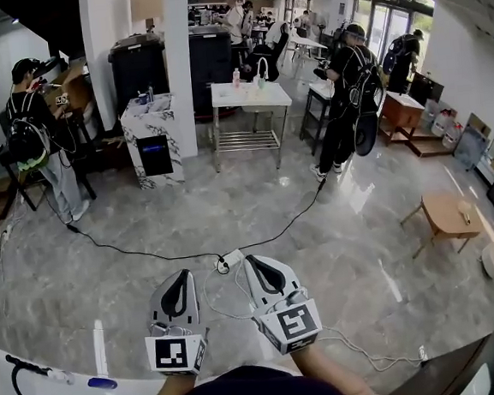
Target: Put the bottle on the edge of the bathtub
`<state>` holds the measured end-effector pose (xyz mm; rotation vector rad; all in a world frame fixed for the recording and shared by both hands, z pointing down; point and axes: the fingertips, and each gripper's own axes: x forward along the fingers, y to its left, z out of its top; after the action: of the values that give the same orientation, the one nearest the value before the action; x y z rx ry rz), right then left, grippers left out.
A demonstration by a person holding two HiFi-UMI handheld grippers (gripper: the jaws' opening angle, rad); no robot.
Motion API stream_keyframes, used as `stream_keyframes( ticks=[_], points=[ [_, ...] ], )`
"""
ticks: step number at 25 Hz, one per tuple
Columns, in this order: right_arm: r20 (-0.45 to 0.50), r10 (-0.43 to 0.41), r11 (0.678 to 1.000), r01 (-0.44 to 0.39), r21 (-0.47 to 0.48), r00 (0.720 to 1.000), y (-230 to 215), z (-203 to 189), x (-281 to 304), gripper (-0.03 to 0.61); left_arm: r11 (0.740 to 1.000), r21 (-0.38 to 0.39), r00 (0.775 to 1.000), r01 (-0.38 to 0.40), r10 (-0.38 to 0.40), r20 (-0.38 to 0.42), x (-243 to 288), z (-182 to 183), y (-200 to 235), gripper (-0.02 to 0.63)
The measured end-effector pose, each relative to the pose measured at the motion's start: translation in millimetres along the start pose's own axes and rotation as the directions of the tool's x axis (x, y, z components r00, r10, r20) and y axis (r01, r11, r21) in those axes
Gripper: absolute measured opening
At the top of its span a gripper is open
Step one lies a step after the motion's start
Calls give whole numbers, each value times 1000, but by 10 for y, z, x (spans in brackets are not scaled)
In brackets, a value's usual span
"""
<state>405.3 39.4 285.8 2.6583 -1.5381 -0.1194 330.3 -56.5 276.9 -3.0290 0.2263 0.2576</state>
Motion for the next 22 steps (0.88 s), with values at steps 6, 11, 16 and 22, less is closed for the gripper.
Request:
stream_keyframes(
  ticks=[6,11,16,22],
  points=[
    [23,-48,999,48,8,999,-458,14,-280,2,998,-27,998,55,-54,21,182,2,-483,3],
    [43,-32,999,32,-2,999,-605,-83,-491,2,999,2,999,38,-38,26,154,-63,-759,3],
    [62,-29,1000,29,-2,998,-734,-195,-603,2,999,49,1000,15,-16,26,132,-159,-923,3],
    [54,1,1000,-1,4,999,-717,-204,-612,2,998,61,999,-28,27,19,94,-98,-877,3]
  ],
)
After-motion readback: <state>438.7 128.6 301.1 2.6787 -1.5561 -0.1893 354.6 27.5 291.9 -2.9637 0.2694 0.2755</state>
